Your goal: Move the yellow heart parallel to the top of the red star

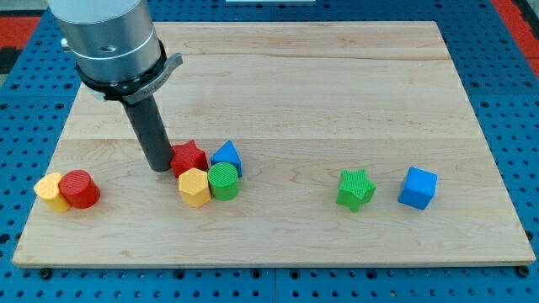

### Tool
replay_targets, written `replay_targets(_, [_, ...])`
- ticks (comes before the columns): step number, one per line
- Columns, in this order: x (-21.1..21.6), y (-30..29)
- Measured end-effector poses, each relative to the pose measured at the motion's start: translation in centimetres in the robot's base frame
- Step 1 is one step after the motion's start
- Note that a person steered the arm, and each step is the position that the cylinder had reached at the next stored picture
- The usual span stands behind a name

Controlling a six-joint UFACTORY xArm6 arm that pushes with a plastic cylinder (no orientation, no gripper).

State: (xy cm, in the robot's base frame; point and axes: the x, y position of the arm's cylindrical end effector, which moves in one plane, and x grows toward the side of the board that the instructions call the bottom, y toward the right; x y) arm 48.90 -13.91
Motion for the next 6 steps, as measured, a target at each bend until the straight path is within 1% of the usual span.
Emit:
replay_targets(1, [-0.4,1.3])
replay_targets(2, [0.8,-5.9])
replay_targets(3, [5.2,-6.6])
replay_targets(4, [8.3,-6.6])
replay_targets(5, [8.7,-12.8])
replay_targets(6, [7.2,-14.9])
